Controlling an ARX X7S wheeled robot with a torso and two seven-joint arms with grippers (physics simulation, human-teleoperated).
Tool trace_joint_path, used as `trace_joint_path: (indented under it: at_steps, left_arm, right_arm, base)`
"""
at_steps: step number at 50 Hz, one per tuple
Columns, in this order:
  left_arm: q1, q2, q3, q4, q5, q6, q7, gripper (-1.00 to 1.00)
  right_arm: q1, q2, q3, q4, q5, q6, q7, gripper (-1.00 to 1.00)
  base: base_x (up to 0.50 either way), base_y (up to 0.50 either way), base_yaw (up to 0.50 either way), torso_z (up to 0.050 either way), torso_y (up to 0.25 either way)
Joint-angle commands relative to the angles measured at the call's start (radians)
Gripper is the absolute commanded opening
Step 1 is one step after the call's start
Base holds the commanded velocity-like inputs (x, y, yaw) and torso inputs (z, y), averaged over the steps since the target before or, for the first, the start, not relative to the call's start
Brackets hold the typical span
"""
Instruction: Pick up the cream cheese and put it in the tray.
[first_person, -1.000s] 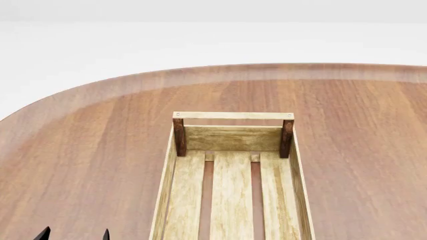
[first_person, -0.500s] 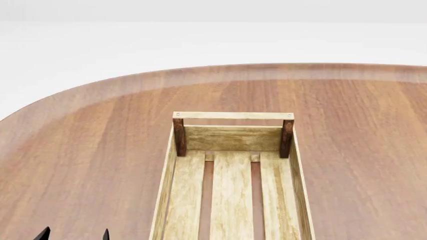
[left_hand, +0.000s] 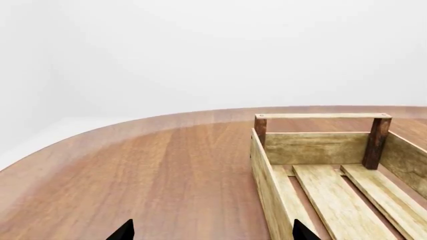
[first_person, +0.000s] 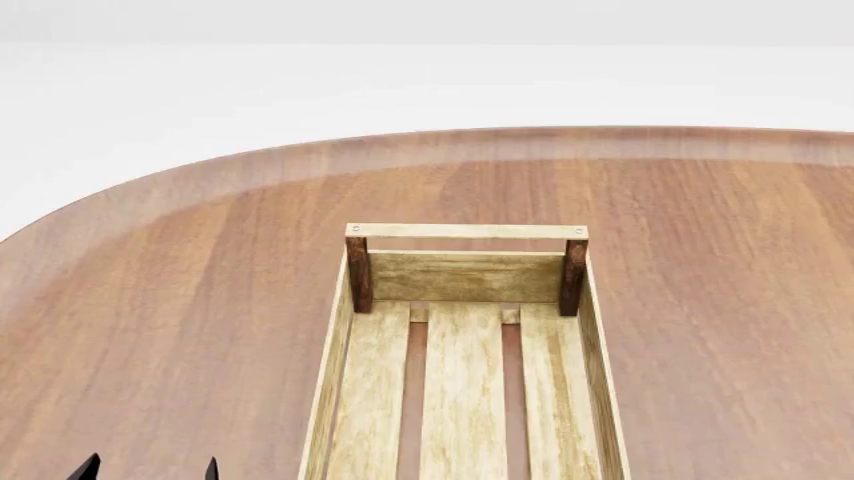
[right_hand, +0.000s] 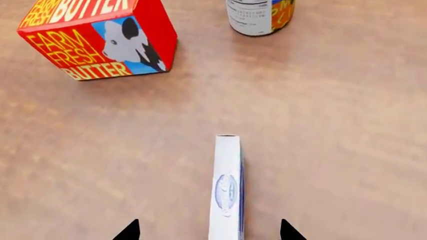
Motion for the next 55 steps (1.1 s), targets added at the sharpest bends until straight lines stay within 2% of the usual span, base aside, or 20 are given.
trace_joint_path:
  at_steps: [1, 55]
  left_arm:
    - [-0.001, -0.003, 0.004, 0.000, -0.005, 0.000, -0.004, 1.00]
    - [-0.004, -0.016, 0.021, -0.001, -0.021, 0.002, -0.022, 1.00]
  right_arm:
    - [0.000, -0.012, -0.005, 0.003, 0.003, -0.001, 0.006, 1.00]
    - [0.084, 0.030, -0.055, 0.284, -0.064, -0.108, -0.060, 1.00]
  base:
    - [0.00, 0.00, 0.00, 0.000, 0.000]
    - [0.00, 0.00, 0.00, 0.000, 0.000]
